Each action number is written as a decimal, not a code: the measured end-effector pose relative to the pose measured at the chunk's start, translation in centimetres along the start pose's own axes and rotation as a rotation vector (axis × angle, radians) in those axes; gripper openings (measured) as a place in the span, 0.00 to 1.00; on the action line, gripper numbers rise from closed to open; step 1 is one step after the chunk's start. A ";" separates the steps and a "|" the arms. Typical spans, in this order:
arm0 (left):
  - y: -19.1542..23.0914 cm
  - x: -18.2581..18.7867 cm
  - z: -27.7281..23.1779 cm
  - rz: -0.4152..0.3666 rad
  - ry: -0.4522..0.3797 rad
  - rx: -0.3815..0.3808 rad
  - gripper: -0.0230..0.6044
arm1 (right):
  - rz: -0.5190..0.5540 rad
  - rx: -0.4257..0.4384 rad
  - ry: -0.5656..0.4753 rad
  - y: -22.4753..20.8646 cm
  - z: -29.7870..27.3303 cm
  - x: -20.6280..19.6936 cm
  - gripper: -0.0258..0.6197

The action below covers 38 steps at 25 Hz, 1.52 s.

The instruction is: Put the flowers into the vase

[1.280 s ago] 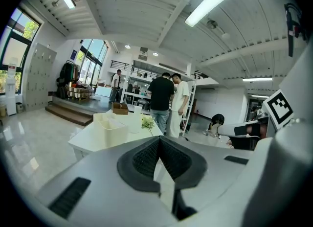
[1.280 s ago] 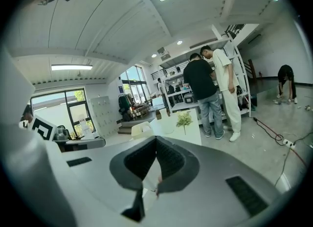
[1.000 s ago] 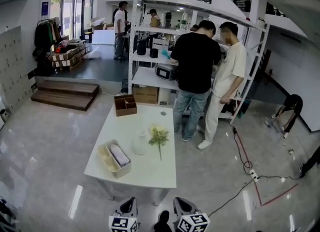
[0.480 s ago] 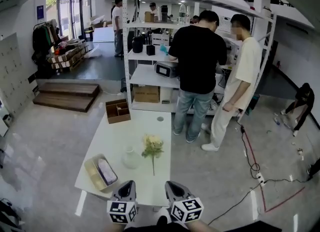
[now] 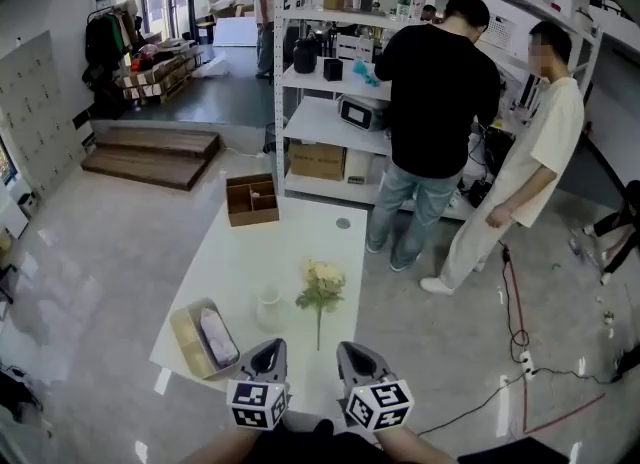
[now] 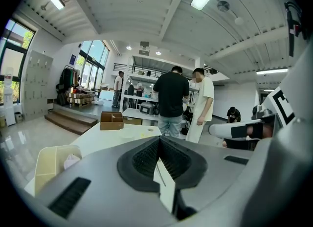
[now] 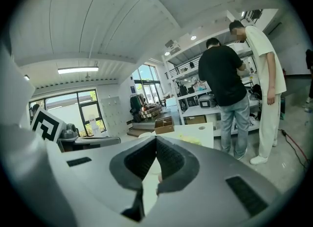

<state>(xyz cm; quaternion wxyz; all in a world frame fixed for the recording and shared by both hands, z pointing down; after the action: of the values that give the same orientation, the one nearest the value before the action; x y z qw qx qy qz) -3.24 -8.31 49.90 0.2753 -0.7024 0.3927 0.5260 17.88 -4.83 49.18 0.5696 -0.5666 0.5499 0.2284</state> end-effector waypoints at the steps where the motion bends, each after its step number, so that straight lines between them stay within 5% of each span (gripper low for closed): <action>1: 0.3 0.2 -0.5 -0.001 -0.002 -0.004 0.04 | 0.002 -0.001 -0.003 0.1 -0.5 0.2 0.04; 13: 3.4 -0.2 -2.6 0.034 0.039 -0.028 0.04 | -0.013 -0.044 0.093 -0.1 -5.8 -0.3 0.04; 18: 4.2 -0.6 -3.1 0.055 0.055 -0.027 0.04 | -0.060 -0.094 0.375 -4.0 -11.8 -2.3 0.05; 20: 4.4 -0.8 -3.3 0.063 0.065 -0.030 0.04 | -0.109 -0.103 0.507 -6.2 -14.8 -3.6 0.16; 28: 5.5 -1.4 -4.1 0.093 0.089 -0.042 0.04 | -0.342 -0.179 0.951 -12.3 -24.4 -7.9 0.34; 36: 6.8 -2.6 -4.3 0.125 0.123 -0.031 0.04 | -0.471 -0.220 1.182 -15.2 -27.6 -9.5 0.31; 38: 7.1 -2.7 -4.2 0.131 0.128 -0.027 0.04 | -0.462 -0.236 1.215 -15.4 -27.7 -9.8 0.18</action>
<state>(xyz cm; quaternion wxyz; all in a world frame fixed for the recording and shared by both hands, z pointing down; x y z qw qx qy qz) -7.43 -14.78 53.92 0.2053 -0.7110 0.4476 0.5020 18.45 -30.02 70.81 0.1262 -0.7568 0.6089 -0.2013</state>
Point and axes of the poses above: the fingertips, and each gripper's own axes: z backward along the fingers, y to its left, x out of its top, the point moved 10 cm from there along z, backward along the fingers, and after that the axes turned 8 degrees about -z, right-handed, at the moved point
